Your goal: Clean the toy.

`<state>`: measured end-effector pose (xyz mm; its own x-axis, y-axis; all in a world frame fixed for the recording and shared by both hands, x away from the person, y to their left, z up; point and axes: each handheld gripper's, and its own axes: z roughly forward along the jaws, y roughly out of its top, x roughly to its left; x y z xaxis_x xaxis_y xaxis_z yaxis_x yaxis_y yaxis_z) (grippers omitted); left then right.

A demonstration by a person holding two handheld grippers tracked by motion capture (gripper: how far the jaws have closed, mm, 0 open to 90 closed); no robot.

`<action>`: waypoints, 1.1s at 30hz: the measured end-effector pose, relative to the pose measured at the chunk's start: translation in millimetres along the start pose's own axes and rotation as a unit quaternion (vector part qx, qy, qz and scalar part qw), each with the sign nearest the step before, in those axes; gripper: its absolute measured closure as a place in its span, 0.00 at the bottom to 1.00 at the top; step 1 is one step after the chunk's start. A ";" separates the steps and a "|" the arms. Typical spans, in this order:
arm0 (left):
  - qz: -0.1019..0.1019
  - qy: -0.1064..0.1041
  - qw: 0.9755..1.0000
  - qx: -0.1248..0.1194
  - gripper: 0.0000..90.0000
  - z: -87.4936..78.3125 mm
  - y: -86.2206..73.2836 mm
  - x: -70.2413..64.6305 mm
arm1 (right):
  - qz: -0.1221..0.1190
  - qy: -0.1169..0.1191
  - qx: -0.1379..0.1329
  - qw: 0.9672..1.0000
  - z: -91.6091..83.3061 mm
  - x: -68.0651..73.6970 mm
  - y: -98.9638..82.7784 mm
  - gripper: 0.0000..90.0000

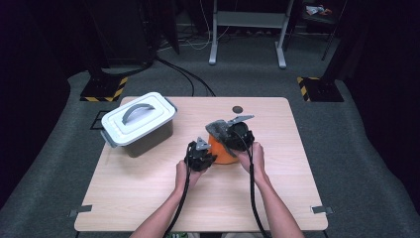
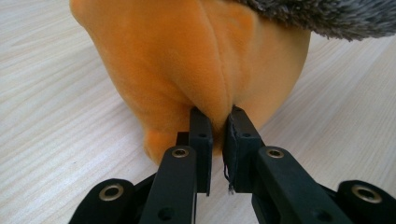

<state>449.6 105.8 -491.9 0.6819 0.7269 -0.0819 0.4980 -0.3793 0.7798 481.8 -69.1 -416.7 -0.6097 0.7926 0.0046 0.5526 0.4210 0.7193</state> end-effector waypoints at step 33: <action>0.004 0.002 1.000 0.007 0.91 0.5 1.0 -2.1 | 0.049 -0.064 0.031 0.996 -12.3 -56.7 -45.2 0.84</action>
<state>448.9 103.6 -491.3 0.6833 0.7264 -0.0733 0.5008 -0.3932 0.7711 484.4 -138.5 -440.9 -0.4758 0.8794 -0.0186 0.6420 0.3617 0.6760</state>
